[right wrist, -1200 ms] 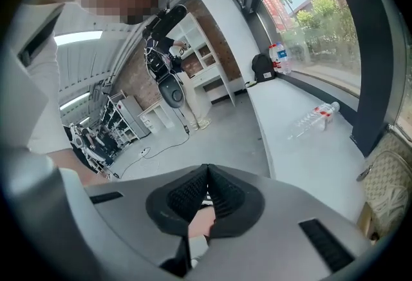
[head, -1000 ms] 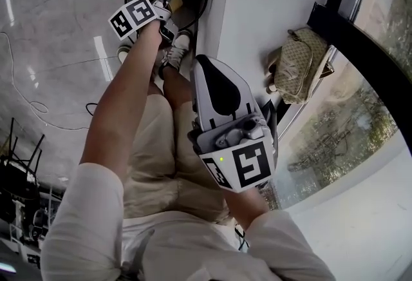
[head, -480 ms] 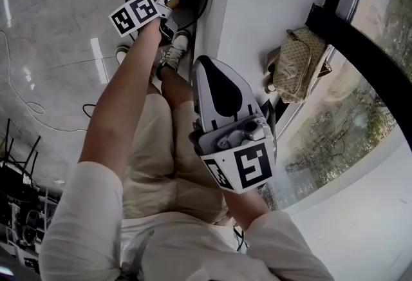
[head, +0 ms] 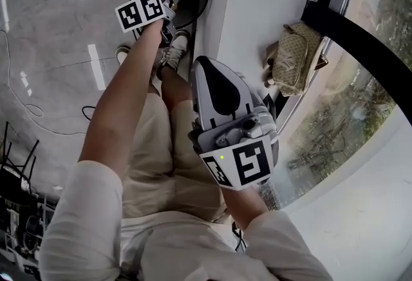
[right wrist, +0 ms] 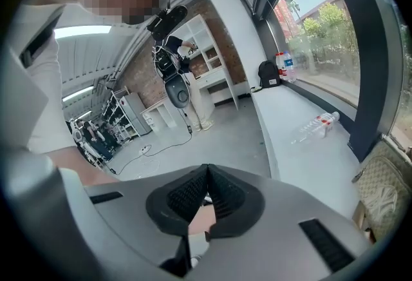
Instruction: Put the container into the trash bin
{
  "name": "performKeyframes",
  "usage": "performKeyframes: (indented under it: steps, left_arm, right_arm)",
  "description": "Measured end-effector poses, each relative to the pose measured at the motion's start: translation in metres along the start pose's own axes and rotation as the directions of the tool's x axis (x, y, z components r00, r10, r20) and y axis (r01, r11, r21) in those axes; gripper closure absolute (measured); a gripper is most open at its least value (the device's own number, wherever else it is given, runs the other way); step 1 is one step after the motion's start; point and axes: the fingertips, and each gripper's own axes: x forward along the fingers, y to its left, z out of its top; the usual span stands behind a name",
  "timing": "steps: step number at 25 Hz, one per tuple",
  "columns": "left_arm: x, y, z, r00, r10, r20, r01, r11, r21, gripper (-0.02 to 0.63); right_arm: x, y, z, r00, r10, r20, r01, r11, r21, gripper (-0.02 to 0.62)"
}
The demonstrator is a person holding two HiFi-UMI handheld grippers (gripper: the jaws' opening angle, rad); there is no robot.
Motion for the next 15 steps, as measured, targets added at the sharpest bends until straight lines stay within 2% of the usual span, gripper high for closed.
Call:
performKeyframes:
  steps: [4,7,9,11,13,15]
  left_arm:
    - [-0.007,-0.009,-0.008,0.998,-0.011,-0.06,0.014,0.998,0.056,0.345]
    - [-0.006,-0.007,-0.022,0.984,0.03,-0.175,0.001,0.985,0.174,0.333]
    - [-0.005,0.0,-0.032,0.963,0.097,-0.251,-0.021,0.957,0.291,0.33]
    - [-0.004,0.008,-0.034,0.947,0.156,-0.28,-0.039,0.923,0.384,0.321]
    - [-0.003,0.01,-0.031,0.94,0.197,-0.277,-0.055,0.893,0.447,0.319]
    - [-0.002,0.01,-0.032,0.937,0.211,-0.277,-0.055,0.876,0.479,0.318]
  right_arm:
    - [-0.007,0.011,0.006,1.0,0.001,0.011,-0.001,1.0,-0.017,0.594]
    - [-0.008,0.018,0.01,1.0,0.008,0.023,-0.007,0.999,-0.031,0.594]
    - [-0.008,0.019,0.01,0.999,0.008,0.035,-0.007,1.0,-0.019,0.594]
    - [-0.006,0.018,0.011,0.999,0.002,0.048,-0.002,1.0,-0.004,0.594]
    - [-0.006,0.016,0.01,0.999,-0.001,0.053,0.001,1.0,0.004,0.594]
    - [-0.007,0.017,0.007,0.999,0.002,0.049,-0.003,1.0,0.009,0.594]
